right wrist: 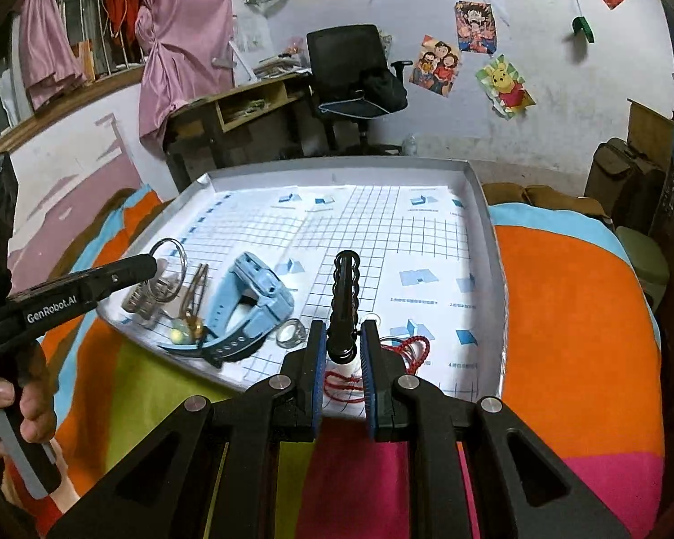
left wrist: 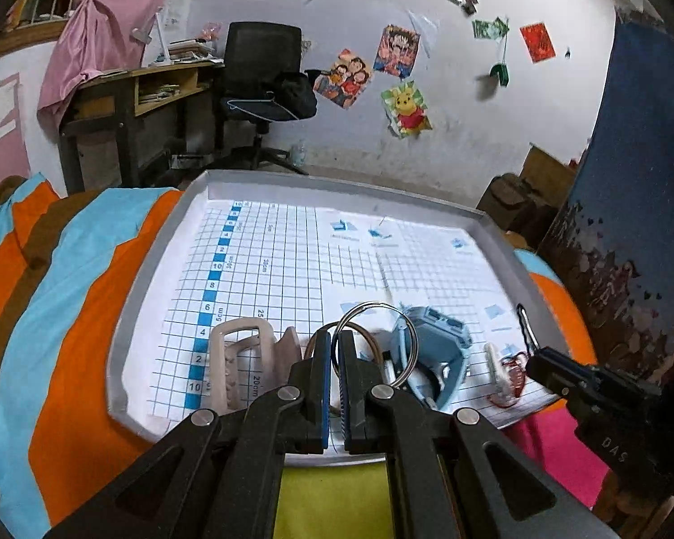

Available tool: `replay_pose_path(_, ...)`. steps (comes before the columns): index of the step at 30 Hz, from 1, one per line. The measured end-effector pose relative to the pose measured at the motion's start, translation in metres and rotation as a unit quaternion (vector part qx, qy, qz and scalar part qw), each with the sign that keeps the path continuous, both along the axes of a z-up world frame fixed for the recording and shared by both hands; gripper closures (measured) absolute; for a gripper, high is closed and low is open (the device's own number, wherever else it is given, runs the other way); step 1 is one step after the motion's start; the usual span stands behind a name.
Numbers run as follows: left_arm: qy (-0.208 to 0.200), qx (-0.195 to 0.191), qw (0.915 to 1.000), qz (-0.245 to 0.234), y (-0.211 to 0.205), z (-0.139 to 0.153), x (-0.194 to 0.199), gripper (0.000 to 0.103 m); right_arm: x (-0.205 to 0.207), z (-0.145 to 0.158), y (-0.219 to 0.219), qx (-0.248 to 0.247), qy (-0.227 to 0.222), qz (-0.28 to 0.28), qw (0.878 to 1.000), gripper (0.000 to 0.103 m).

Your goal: Organize jewelry

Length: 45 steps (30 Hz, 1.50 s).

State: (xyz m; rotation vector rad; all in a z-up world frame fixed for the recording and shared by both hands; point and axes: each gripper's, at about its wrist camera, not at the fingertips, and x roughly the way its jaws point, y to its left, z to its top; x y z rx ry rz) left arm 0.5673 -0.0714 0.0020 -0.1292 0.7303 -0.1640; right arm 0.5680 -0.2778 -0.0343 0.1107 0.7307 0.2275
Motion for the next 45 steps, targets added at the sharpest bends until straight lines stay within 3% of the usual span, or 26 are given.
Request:
replay_pose_path(11, 0.021, 0.036, 0.999, 0.016, -0.011, -0.014, 0.005, 0.098, 0.011, -0.014, 0.005, -0.006, 0.023, 0.005, 1.0, 0.088)
replay_pose_path(14, 0.025, 0.031, 0.9991, 0.017, -0.01, -0.013, 0.004, 0.095, 0.009, -0.014, 0.004, -0.005, 0.02, 0.004, 1.0, 0.082)
replay_pose_path(16, 0.027, 0.026, 0.9992, 0.015, -0.009, -0.013, 0.004, 0.089, 0.007, -0.012, 0.0, -0.004, 0.016, 0.0, 1.0, 0.074)
replay_pose_path(18, 0.027, 0.019, 0.9994, 0.014, -0.01, -0.011, 0.003, 0.076, 0.005, -0.01, -0.003, -0.002, 0.011, -0.004, 1.0, 0.073)
replay_pose_path(21, 0.021, -0.005, 0.9997, 0.013, -0.008, -0.004, -0.001, 0.069, -0.001, 0.0, -0.008, -0.007, -0.007, -0.014, 1.0, 0.072)
replay_pose_path(24, 0.017, -0.019, 0.9995, 0.018, -0.004, 0.004, -0.003, 0.053, -0.008, 0.014, -0.015, -0.008, -0.029, -0.027, 0.999, 0.058)
replay_pose_path(27, -0.013, -0.033, 0.9989, 0.032, 0.0, 0.02, -0.016, 0.033, -0.019, 0.033, -0.023, -0.005, -0.052, -0.039, 0.998, 0.05)
replay_pose_path(32, -0.051, -0.042, 0.997, 0.04, 0.005, 0.047, -0.038, 0.017, -0.042, 0.064, -0.029, -0.007, -0.08, -0.051, 0.995, 0.037)
replay_pose_path(36, -0.096, -0.046, 0.993, 0.051, 0.012, 0.068, -0.066, 0.0, -0.064, 0.085, -0.032, -0.002, -0.103, -0.056, 0.993, 0.019)
replay_pose_path(40, -0.137, -0.026, 0.9883, 0.062, 0.016, 0.082, -0.097, 0.0, -0.094, 0.105, -0.032, 0.003, -0.132, -0.051, 0.99, 0.003)
replay_pose_path(45, -0.18, -0.011, 0.9819, 0.059, 0.02, 0.093, -0.144, 0.0, -0.14, 0.128, -0.028, -0.001, -0.166, -0.043, 0.985, 0.002)
